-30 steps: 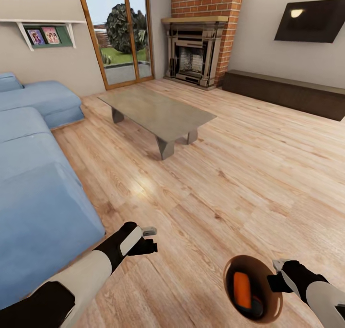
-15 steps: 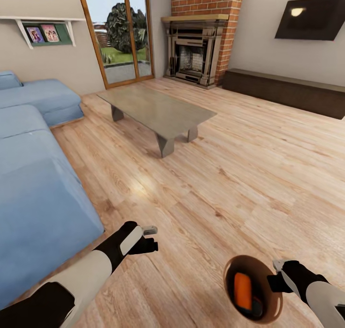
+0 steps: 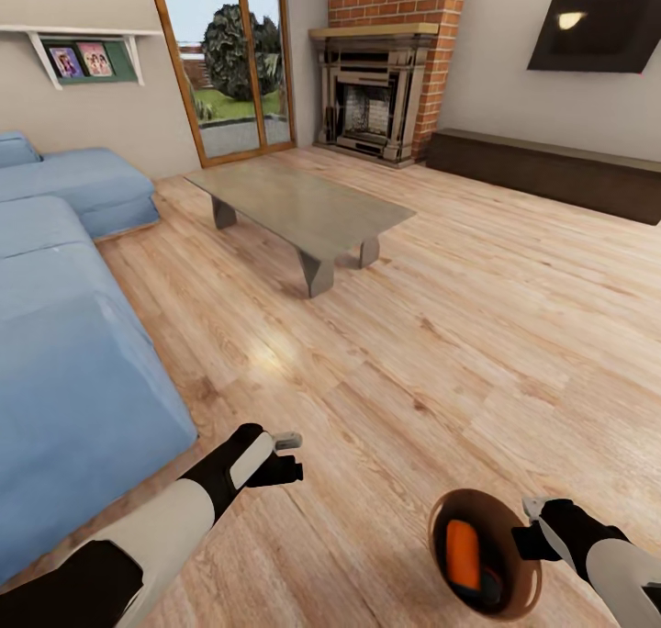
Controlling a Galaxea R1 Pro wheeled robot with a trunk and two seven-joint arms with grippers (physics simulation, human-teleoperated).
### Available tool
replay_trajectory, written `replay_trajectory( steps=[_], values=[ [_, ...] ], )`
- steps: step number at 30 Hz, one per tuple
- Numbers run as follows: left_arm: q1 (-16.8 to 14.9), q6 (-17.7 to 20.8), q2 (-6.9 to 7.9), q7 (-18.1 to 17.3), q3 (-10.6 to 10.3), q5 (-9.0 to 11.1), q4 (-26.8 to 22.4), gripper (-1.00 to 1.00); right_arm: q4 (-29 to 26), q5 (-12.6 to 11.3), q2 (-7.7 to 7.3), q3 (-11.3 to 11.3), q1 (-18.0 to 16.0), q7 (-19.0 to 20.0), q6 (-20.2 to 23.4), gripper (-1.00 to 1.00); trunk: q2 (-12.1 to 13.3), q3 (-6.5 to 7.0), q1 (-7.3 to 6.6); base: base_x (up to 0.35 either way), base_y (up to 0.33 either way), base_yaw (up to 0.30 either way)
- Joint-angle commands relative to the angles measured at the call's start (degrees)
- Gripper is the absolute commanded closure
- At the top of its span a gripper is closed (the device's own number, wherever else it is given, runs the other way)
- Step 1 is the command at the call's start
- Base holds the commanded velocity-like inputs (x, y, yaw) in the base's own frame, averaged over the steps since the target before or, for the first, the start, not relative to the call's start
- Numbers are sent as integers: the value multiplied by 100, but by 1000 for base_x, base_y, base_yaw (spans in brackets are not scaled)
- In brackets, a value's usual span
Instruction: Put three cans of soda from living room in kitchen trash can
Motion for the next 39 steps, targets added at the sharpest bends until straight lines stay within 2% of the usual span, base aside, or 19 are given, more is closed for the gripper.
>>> replay_trajectory(
  steps=[1, 18, 28, 29, 39],
  values=[
    [0, 0, 0, 0, 0, 0, 0, -100, 0, -28, 0, -9, -4, 22, 2, 100, -42, -18, 22, 0, 0, 0],
    [0, 0, -8, 0, -6, 0, 0, -100, 0, -20, 0, -1, -2, 22, 2, 100, -724, -323, 396, 0, 0, 0],
    [0, 0, -9, -5, -6, 0, -8, -100, 0, -19, 2, 0, -2, 22, 2, 100, -724, -323, 396, 0, 0, 0],
    [-2, 0, -9, -7, -7, 0, -8, -100, 0, -19, 1, 0, -2, 22, 2, -100, -724, -323, 396, 0, 0, 0],
    [0, 0, -9, -9, -6, 0, -29, -100, 0, -12, 8, 7, -1, 50, 2, -100, -724, -323, 396, 0, 0, 0]
  ],
)
